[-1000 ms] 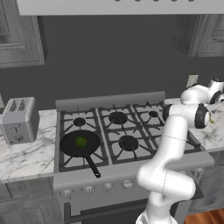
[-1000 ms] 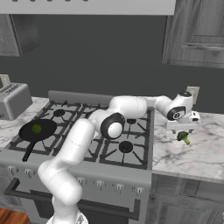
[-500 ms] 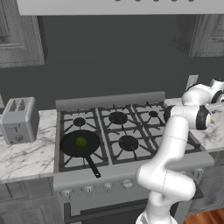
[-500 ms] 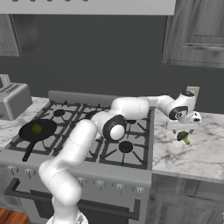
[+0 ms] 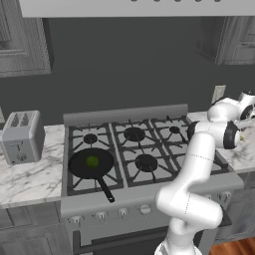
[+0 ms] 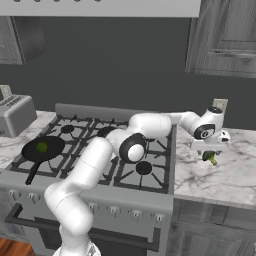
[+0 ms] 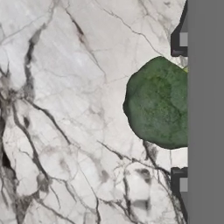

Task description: Put the lime and broccoli in the pan. Then turn on the front left burner and set the heat to medium.

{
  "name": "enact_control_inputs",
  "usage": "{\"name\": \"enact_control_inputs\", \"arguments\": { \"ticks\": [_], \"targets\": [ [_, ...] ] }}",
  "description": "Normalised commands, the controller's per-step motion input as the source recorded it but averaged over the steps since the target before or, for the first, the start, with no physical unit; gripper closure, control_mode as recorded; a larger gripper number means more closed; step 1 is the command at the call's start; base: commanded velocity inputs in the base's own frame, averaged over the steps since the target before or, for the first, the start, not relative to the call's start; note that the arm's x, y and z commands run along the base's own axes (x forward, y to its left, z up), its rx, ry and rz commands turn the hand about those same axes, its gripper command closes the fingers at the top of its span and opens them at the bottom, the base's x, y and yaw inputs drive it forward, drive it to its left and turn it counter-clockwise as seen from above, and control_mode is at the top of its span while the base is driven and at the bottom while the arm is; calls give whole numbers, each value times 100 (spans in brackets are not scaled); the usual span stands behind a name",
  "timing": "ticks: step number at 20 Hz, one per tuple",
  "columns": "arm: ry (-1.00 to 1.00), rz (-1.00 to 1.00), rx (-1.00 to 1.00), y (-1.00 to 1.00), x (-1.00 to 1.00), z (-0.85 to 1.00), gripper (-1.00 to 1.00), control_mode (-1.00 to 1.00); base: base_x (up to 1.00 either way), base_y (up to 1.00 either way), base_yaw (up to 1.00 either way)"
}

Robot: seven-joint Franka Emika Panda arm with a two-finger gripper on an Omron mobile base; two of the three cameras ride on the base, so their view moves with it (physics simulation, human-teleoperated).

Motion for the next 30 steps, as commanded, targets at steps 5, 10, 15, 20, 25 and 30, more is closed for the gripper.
{"name": "enact_control_inputs", "arguments": {
  "ticks": [5,10,15,20,25,30],
  "targets": [
    [0,0,0,0,0,-20,-100,-100,0,0,0],
    [0,0,0,0,0,-26,-100,-100,0,0,0],
    [0,0,0,0,0,-15,-100,-100,0,0,0],
    [0,0,0,0,0,0,100,-100,0,0,0],
    [0,0,0,0,0,0,100,-100,0,0,0],
    [0,0,0,0,-6,2,100,-100,0,0,0]
  ]
}}
